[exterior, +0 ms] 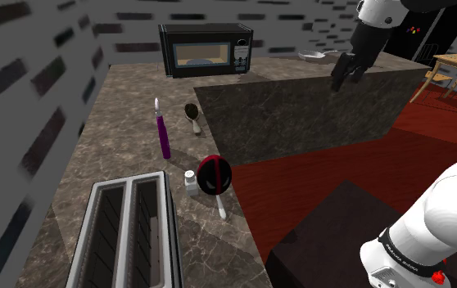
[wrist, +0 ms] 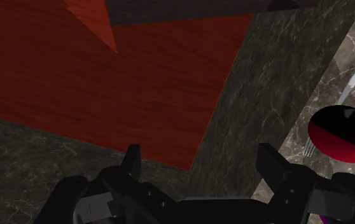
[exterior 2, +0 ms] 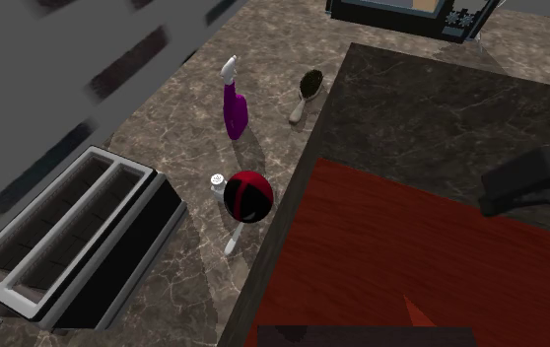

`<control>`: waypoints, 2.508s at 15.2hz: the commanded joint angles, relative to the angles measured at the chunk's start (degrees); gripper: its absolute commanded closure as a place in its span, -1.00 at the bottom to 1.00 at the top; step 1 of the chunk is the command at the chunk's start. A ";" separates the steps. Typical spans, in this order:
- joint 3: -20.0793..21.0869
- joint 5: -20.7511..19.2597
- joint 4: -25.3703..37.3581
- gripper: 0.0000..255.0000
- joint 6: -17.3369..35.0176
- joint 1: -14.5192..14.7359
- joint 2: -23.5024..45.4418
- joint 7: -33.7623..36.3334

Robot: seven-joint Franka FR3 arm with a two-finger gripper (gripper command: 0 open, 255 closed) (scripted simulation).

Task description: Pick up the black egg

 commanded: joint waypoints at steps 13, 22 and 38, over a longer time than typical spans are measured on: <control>6.11 12.12 5.31 -1.00 4.34 4.91 19.27 12.09; 9.54 20.76 14.33 -1.00 6.87 8.35 35.91 18.82; 12.91 29.46 28.09 -1.00 10.50 11.83 57.39 24.22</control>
